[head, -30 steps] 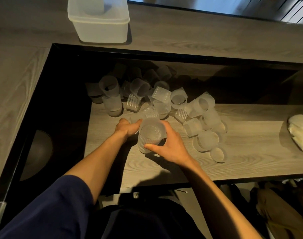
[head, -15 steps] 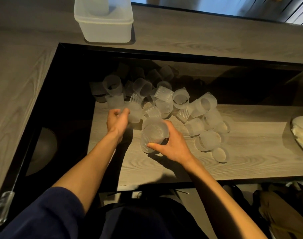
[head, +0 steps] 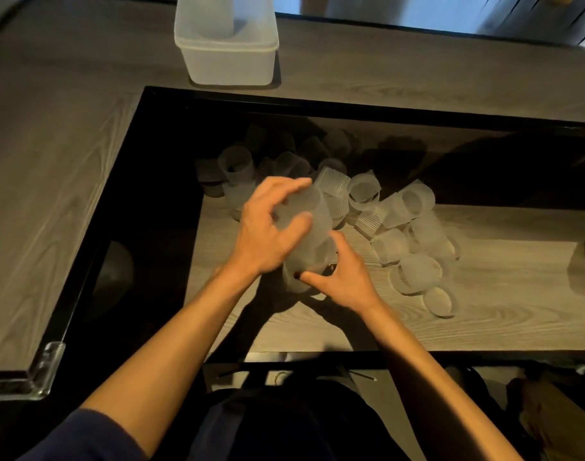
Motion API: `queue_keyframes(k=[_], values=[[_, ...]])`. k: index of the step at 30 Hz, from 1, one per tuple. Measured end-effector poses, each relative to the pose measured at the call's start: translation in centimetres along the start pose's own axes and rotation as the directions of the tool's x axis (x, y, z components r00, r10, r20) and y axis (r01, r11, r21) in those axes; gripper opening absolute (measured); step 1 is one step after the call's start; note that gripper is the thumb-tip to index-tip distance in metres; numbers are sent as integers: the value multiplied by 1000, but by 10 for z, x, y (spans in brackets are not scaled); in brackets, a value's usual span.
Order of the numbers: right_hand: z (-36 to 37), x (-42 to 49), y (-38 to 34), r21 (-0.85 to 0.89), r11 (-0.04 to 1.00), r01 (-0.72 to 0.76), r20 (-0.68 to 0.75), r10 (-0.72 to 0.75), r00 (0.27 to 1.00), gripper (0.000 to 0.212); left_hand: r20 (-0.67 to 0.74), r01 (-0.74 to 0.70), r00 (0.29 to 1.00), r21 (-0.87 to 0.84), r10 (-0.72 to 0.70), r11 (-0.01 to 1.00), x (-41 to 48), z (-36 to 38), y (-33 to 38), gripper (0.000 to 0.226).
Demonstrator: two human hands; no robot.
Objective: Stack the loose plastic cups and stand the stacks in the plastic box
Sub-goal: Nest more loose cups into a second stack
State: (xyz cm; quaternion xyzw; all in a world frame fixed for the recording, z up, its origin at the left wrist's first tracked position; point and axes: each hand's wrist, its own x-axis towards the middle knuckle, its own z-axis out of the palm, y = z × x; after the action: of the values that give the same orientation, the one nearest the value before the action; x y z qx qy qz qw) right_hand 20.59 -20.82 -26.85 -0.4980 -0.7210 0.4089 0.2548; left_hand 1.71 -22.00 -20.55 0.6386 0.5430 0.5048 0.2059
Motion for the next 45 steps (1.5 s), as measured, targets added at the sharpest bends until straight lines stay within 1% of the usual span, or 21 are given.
queue_keyframes(k=[2,5,11,14,16,18,23,26,28,29,31,33,34,35,36,37,38,39,41,43,45], values=[[1,0,-1,26,1000,2,0,-2,1000,78,87,-48,995,60,43,997,-4,3,3,57],[2,-1,-4,33,999,15,-9,-15,1000,73,153,-105,985,125,85,987,-9,8,3,60],[3,-3,-6,51,998,45,-30,-43,999,79,170,-106,983,184,74,977,-10,16,4,66],[3,-4,-5,47,998,44,-28,-43,999,77,165,-107,983,197,74,975,-10,18,4,68],[3,-4,-5,52,998,40,-24,-39,999,77,186,-65,982,208,26,976,-10,19,3,72],[2,-3,-5,66,997,32,-22,-31,999,77,198,-19,980,209,-23,978,-9,20,3,73],[3,-2,-5,71,997,24,-26,-22,999,83,193,-28,981,178,-7,984,-7,20,6,74],[3,-2,-3,91,996,12,-17,-10,1000,83,304,45,944,268,-129,962,-8,18,5,86],[4,-2,-2,97,995,9,1,-9,1000,83,393,110,886,337,-246,935,-14,18,-1,97],[4,-2,-3,97,995,2,15,-4,1000,84,423,155,859,324,-289,933,-18,17,-4,103],[0,1,-4,94,996,-12,93,3,996,90,434,277,837,188,-333,942,-23,17,-10,113],[-6,5,-2,55,998,-25,216,13,976,97,399,363,844,69,-359,929,-24,19,-16,117],[-10,6,1,14,999,-39,255,34,966,96,383,391,844,37,-375,920,-25,19,-19,117],[-14,7,4,-34,997,-68,254,74,964,90,376,413,841,17,-388,911,-26,20,-22,117],[-19,6,7,-73,991,-113,194,125,973,78,378,427,836,5,-397,904,-28,20,-25,116],[-23,5,10,-92,982,-163,71,170,983,62,383,432,833,1,-399,902,-29,20,-27,116],[-27,2,13,-94,973,-210,-98,201,975,48,390,434,830,0,-399,901,-31,20,-29,113],[-32,-2,16,-86,964,-251,-278,219,935,37,400,434,827,-6,-396,901,-31,20,-30,110],[-42,-9,21,-61,944,-325,-559,238,795,26,429,424,820,-13,-378,906,-33,20,-33,100],[-53,-16,29,-21,921,-389,-676,273,685,26,444,407,820,-8,-361,914,-35,22,-38,92],[-61,-21,39,-4,889,-457,-694,327,641,28,443,424,815,-18,-373,905,-39,24,-42,93]])
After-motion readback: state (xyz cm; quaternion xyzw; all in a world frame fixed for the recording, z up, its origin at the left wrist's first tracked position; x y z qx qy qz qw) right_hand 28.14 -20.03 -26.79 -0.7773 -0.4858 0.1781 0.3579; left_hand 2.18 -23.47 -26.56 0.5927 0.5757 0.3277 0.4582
